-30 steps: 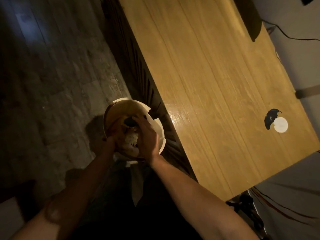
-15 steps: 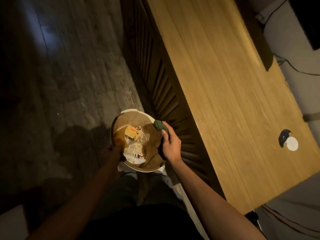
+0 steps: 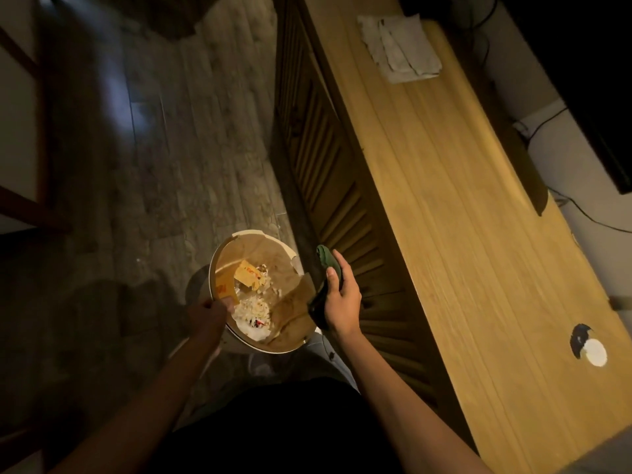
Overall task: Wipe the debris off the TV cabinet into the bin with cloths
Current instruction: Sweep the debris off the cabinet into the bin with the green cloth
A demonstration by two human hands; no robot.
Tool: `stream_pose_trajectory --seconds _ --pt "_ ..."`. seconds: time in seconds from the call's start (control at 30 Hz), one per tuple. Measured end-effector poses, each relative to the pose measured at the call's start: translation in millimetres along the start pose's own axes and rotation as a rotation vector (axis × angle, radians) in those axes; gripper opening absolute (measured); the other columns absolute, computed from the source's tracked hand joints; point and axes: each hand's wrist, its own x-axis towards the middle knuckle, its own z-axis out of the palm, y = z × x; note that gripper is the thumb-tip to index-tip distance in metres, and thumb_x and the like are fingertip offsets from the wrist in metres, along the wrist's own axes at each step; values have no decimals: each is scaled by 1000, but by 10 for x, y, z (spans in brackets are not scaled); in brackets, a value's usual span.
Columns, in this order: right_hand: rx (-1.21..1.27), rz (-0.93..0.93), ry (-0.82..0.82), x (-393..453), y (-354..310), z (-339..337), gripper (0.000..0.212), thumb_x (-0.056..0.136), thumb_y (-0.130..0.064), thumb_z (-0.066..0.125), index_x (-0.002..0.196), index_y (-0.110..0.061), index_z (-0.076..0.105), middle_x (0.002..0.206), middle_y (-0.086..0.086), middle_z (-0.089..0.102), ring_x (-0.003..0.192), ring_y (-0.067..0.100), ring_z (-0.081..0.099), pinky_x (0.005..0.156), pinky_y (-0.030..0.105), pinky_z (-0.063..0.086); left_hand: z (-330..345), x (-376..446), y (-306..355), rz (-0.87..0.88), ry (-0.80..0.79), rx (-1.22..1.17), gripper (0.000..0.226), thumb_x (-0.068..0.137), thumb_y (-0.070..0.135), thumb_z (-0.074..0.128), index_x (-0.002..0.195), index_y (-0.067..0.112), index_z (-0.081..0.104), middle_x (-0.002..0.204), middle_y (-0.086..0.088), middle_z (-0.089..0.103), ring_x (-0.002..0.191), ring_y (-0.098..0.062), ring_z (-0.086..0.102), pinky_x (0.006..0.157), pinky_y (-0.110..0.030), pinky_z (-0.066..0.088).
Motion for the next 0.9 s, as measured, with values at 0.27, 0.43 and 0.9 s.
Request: stream_pose_trajectory --seconds 0.27,0.43,0.9 --pt "-7 1 -23 705 -218 329 40 109 -23 48 149 -22 53 144 -7 58 134 8 52 118 37 41 178 463 500 -73 -58 -31 23 84 2 62 107 3 64 115 -28 67 107 -43 66 96 -61 53" --pt "-9 21 -37 1357 -263 560 37 109 -20 49 145 -22 56 138 -12 60 132 5 52 118 34 42 419 907 843 -105 -156 59 24 92 11 57 114 6 63 111 -19 69 93 -31 67 80 -40 55" --pt "-164 86 -144 2799 -55 1072 35 108 -22 50 143 -20 59 129 -16 61 122 -5 52 110 26 43 1374 2157 1569 -212 -223 143 36 86 1 61 122 7 64 122 -16 66 112 -32 62 98 -47 51"
